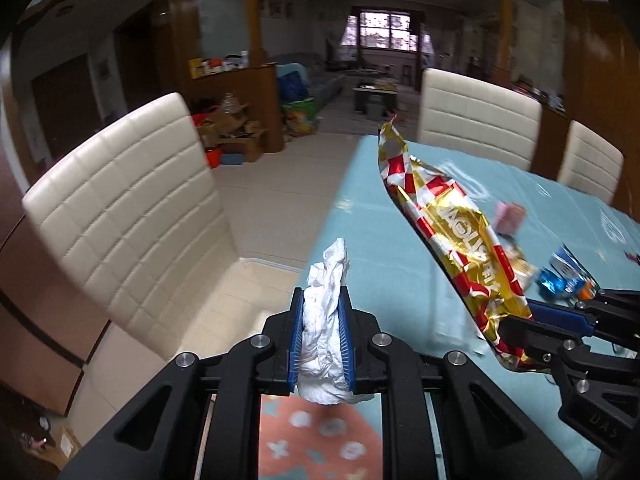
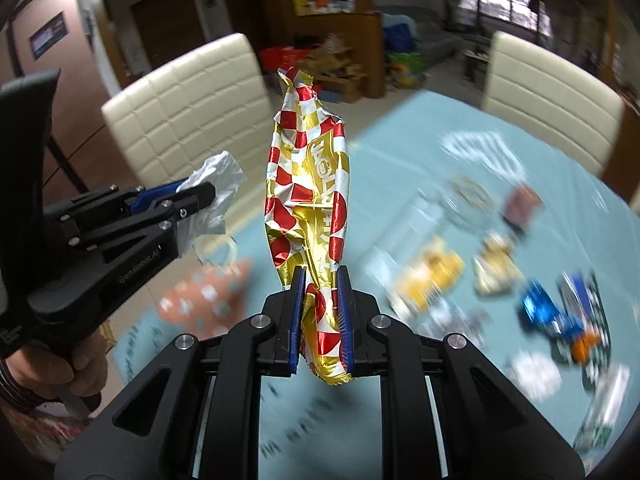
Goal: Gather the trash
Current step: 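Carry both items to the clear bin on the chair and release them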
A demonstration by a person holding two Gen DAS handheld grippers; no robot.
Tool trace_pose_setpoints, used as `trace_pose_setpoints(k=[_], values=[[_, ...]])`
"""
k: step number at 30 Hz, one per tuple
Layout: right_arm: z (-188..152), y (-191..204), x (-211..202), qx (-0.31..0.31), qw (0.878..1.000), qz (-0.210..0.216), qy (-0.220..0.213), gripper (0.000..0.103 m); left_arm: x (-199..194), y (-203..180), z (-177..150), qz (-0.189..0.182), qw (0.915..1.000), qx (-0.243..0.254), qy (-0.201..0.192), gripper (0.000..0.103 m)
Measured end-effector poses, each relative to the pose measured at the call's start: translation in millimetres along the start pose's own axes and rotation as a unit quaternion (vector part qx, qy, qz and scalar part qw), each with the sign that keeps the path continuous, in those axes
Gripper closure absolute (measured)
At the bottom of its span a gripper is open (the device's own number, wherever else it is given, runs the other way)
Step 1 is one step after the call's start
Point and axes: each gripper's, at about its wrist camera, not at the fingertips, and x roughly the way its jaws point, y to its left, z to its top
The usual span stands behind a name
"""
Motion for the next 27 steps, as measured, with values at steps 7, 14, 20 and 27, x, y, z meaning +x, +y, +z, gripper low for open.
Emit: trace_pose_setpoints(k=[7, 14, 20, 27], values=[[58, 22, 41, -0.023, 1.0, 0.018, -0.009, 0.085, 28, 46, 23, 0.033, 0.999, -0.03, 0.001, 0.084], [87, 30, 78, -0.022, 0.999, 0.024, 0.004, 0.083, 55, 71, 40, 0.047, 0.9973, -0.057, -0.005, 0.015], [94, 37, 101, -0.042, 0.998, 0.03, 0.021, 0.082, 69, 87, 41, 0.084, 0.994, -0.071, -0.005, 0.013], [99, 57, 127, -0.07, 0.995, 0.058, 0.037, 0.082, 75, 118, 21, 0.143, 0.9839, -0.106, 0.017, 0.013]])
